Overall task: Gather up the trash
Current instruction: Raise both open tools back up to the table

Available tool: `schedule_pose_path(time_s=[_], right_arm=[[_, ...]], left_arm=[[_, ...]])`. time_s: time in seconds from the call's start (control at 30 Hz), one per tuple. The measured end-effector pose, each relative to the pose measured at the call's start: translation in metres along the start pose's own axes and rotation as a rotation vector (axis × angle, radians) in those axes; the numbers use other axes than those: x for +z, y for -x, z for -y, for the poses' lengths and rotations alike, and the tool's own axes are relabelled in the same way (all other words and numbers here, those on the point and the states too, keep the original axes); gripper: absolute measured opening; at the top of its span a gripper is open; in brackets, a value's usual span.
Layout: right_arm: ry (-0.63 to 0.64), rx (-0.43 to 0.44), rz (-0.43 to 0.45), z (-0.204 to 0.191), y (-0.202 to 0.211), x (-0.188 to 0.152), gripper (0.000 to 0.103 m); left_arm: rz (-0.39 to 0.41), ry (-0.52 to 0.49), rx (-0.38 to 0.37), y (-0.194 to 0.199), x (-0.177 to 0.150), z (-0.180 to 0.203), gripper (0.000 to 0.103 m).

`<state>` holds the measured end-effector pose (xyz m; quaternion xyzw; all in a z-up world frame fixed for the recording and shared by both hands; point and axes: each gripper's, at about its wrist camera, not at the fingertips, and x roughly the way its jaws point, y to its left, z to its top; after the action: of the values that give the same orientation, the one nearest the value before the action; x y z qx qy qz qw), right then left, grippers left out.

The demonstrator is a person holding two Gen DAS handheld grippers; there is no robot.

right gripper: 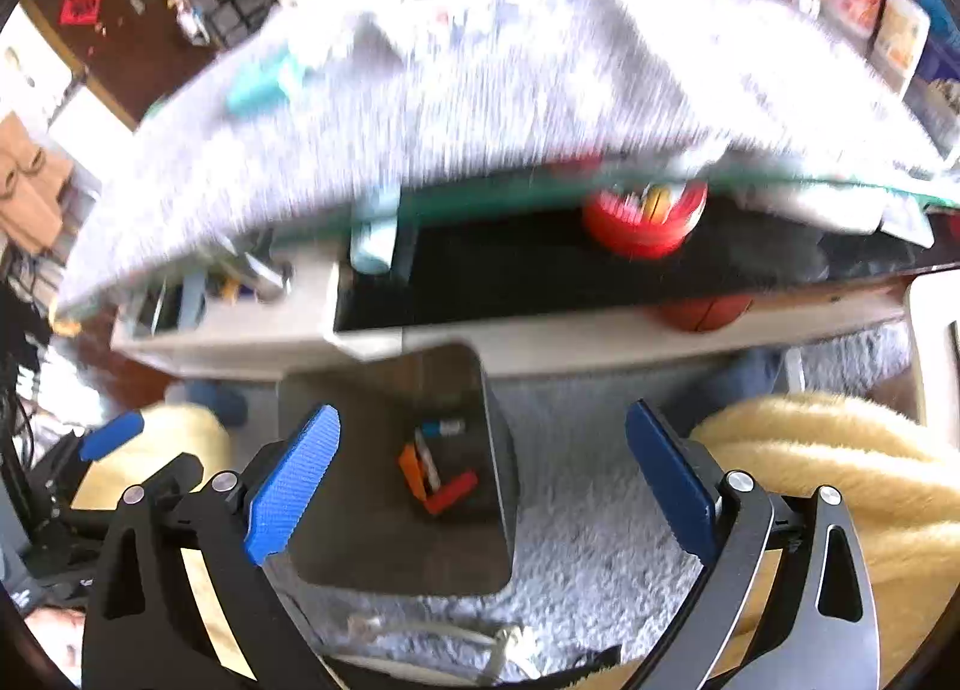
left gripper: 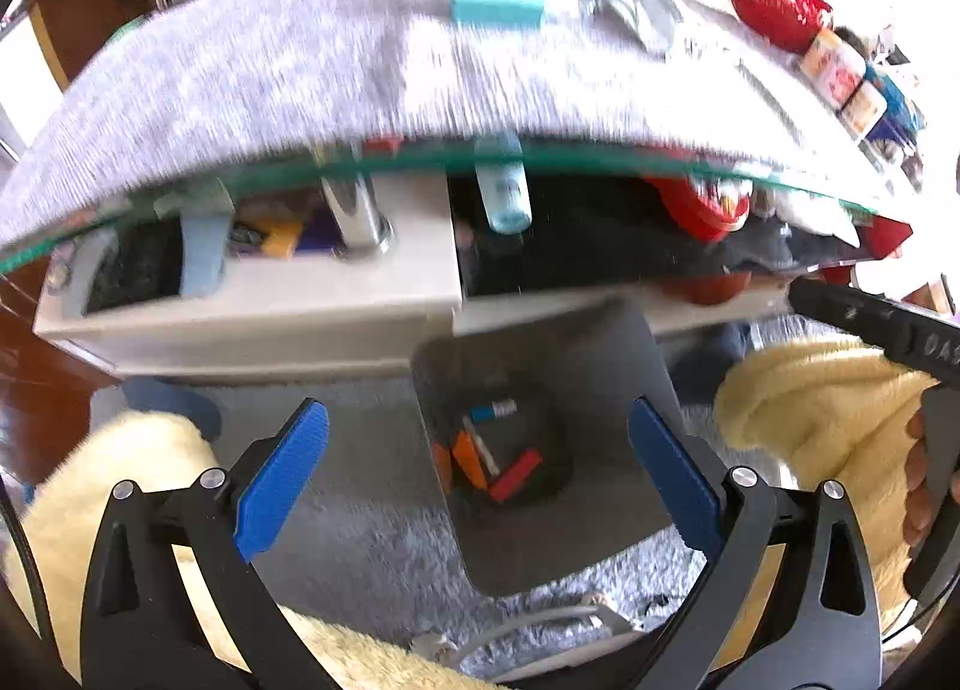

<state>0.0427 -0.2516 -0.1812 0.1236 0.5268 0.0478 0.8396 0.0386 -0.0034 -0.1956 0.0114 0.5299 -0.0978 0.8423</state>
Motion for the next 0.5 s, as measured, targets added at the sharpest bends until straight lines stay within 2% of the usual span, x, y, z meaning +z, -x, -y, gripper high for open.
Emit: schedule_pose_path(time_s=[0.23, 0.5], right_arm=[[0.019, -0.025, 0.107, -0.006, 0.020, 0.051, 0.098], [-0.004, -0.015, 0.123, -0.013, -0.010, 0.101, 0.098]], left_arm=[[0.074, -0.033, 0.018, 0.018, 0.039, 0.002, 0.095], [0.124, -0.041, 0.018, 0.009, 0.098, 0.003, 0.095]])
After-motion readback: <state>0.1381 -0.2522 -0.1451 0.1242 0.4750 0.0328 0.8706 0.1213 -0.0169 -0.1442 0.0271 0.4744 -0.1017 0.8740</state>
